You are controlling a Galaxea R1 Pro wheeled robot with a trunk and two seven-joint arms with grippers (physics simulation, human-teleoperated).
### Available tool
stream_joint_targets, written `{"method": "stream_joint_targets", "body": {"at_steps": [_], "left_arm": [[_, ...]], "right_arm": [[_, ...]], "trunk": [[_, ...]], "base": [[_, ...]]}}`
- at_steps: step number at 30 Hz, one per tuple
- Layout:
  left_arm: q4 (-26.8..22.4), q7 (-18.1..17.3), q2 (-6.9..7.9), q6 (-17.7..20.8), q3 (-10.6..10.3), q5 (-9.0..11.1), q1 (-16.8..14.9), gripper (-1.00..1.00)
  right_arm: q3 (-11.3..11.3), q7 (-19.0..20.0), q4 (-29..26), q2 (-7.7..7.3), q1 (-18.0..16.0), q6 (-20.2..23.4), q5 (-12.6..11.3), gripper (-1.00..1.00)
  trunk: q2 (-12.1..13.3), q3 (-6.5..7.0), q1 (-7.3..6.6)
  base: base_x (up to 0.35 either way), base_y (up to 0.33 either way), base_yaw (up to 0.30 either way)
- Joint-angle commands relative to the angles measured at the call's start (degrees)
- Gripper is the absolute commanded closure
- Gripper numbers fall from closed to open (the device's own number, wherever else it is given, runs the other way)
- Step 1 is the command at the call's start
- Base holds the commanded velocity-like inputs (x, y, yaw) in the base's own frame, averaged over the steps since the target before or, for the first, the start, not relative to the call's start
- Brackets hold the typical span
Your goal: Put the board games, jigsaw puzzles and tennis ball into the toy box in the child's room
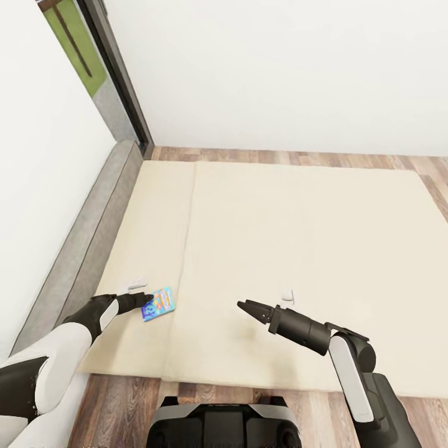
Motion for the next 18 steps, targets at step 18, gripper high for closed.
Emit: {"method": "stream_joint_targets", "body": {"at_steps": [18], "left_arm": [[-0.2, -5.4, -0.54, -0.2, 0.4, -0.4, 0.0, -1.0]], "right_arm": [[-4.2, 0.8, 0.0, -0.17, 0.0, -3.4, -0.7, -1.0]], "trunk": [[-0.1, -1.16, 0.03]], "base": [[0.0, 0.0, 0.041]]}}
